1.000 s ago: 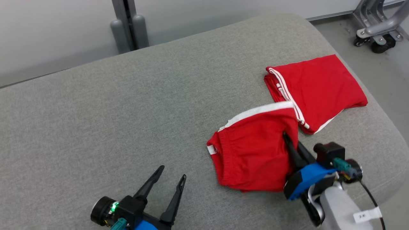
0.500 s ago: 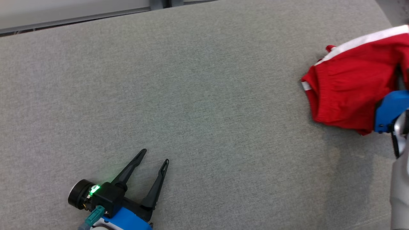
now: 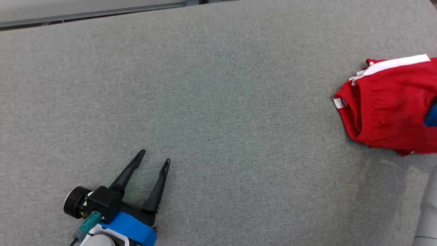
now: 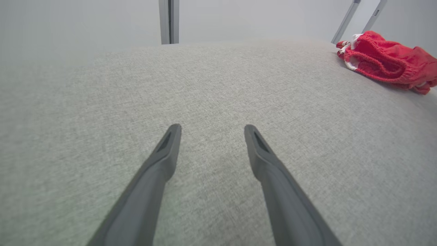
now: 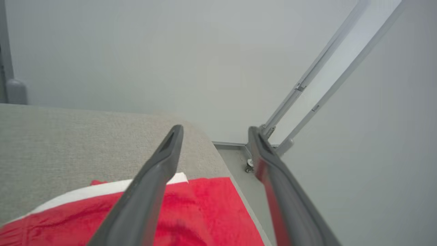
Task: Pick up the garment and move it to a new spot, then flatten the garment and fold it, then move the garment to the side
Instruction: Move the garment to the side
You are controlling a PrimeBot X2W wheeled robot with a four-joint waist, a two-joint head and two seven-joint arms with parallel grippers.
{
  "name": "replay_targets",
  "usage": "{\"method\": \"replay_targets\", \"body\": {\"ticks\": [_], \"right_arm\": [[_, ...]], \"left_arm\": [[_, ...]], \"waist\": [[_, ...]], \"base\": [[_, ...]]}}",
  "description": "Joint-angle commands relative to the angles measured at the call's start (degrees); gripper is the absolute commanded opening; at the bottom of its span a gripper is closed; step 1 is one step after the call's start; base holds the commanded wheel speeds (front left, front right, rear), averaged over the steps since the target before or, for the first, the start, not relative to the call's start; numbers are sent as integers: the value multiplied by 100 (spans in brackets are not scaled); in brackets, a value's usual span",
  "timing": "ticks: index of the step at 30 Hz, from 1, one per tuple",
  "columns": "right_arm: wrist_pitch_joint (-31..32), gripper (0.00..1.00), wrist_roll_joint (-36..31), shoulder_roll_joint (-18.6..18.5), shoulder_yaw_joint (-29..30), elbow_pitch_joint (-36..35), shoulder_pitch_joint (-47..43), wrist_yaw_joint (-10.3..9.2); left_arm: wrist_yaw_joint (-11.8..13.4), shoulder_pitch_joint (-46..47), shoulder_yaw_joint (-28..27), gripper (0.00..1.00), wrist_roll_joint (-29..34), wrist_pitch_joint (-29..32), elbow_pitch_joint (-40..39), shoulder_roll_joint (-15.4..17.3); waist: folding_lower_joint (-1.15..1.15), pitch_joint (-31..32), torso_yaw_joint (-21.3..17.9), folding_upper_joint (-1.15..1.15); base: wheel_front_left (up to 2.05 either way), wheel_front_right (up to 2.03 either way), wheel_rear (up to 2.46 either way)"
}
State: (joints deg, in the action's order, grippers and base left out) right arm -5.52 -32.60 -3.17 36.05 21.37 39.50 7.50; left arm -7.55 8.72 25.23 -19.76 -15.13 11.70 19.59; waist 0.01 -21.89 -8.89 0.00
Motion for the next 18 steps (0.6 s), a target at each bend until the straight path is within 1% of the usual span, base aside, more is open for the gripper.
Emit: {"method": "replay_targets", "body": {"ticks": [1, 4, 7, 8, 9, 11, 12, 13, 15, 18], "right_arm": [[-200, 100, 266, 22, -207, 188, 115, -2], [-625, 100, 799, 22, -733, 577, -98, -2], [-855, 100, 1358, 26, -1334, 871, -318, -2], [-895, 100, 1584, 24, -1542, 947, -405, -2], [-895, 100, 1584, 24, -1542, 947, -405, -2], [-943, 100, 2007, 20, -1955, 1066, -587, -2], [-965, 100, 2385, 22, -2345, 1168, -755, -2], [-965, 100, 2385, 22, -2345, 1168, -755, -2], [-967, 100, 2759, 11, -2666, 1153, -976, -2], [-968, 100, 3242, 11, -2998, 1174, -1367, -2]], "left_arm": [[13, 74, -111, 100, -10, 1, 65, -36], [13, 49, -326, 100, 35, 1, 204, -156], [13, 42, -596, 100, 98, 1, 360, -276], [13, 34, -702, 100, 122, 1, 419, -327], [13, 34, -702, 100, 122, 1, 419, -327], [13, 10, -937, 100, 162, 0, 528, -432], [13, -29, -1176, 100, 215, 1, 651, -527], [13, -29, -1176, 100, 215, 1, 651, -527], [13, -70, -1381, 100, 282, 1, 764, -616], [13, -152, -1643, 100, 393, 1, 941, -737]], "waist": [[-1, 96, 15, 0], [-1, 288, 84, 0], [-1, 481, 214, 0], [-1, 548, 272, 0], [-1, 548, 272, 0], [-1, 676, 398, 0], [-1, 789, 524, 0], [-1, 789, 524, 0], [-1, 896, 647, 0], [-1, 1067, 807, 0]], "base": [[0, 0, 0], [0, 0, 0], [0, 0, 0], [0, 0, 0], [0, 0, 0], [0, 0, 0], [0, 0, 0], [0, 0, 0], [0, 0, 0], [0, 0, 0]]}}
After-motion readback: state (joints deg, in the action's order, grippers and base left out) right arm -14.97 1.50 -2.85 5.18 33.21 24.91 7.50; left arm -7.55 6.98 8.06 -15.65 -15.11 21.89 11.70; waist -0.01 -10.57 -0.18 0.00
